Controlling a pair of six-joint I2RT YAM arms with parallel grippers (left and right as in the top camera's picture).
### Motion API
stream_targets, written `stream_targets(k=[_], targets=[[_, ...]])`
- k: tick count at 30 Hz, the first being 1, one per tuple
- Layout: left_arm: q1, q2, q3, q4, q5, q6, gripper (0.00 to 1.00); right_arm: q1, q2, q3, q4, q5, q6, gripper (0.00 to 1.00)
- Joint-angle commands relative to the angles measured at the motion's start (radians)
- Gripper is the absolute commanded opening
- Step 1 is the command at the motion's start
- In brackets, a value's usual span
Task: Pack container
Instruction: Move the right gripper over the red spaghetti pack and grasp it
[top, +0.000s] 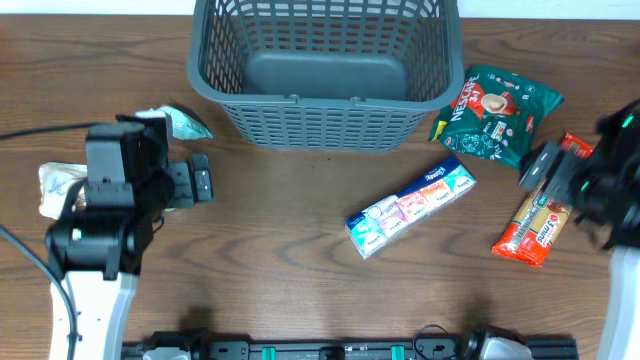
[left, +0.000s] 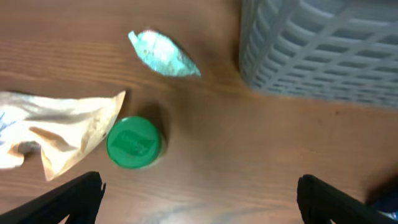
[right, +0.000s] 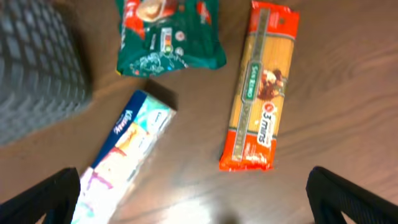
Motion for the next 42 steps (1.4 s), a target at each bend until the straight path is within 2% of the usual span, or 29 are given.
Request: stream_targets(k=[1, 4, 8, 13, 21, 26, 34, 42], targets=[[0.006, 0.019, 0.042, -0.016, -0.008, 0.009, 0.98, -0.031, 0.089, 0.106, -0.013, -0.019, -0.022, 0.99], [0.006, 0.018, 0.042, -0.017, -0.017, -0.001, 0.99, -0.058, 0.179, 0.114, -0.013, 0.106, 0.142, 0.99], [0.006, 0.018, 0.042, -0.031, -0.02, -0.006, 0.98, -0.113, 0.333, 0.114, -0.031, 0.083, 0.201, 0.99], [0.006, 0.018, 0.042, -0.044, -0.02, -0.006, 0.99, -0.161, 0.532, 0.114, -0.016, 0.07, 0.195, 0.99], [0.006, 0.018, 0.042, -0.05, -0.02, -0.006, 0.98, -0.227, 0.742, 0.114, 0.032, 0.072, 0.038, 0.99], [0.006, 0.018, 0.042, -0.045, -0.02, -0.005, 0.98, -0.257, 0.768, 0.1, 0.082, 0.085, -0.078, 0.99], [0.006, 0.018, 0.042, -0.042, -0.02, -0.005, 0.99, -0.276, 0.724, 0.006, 0.117, 0.048, -0.084, 0.99], [0.006, 0.018, 0.042, -0.042, -0.02, -0.005, 0.99, -0.277, 0.689, -0.182, 0.309, 0.056, -0.084, 0.99]])
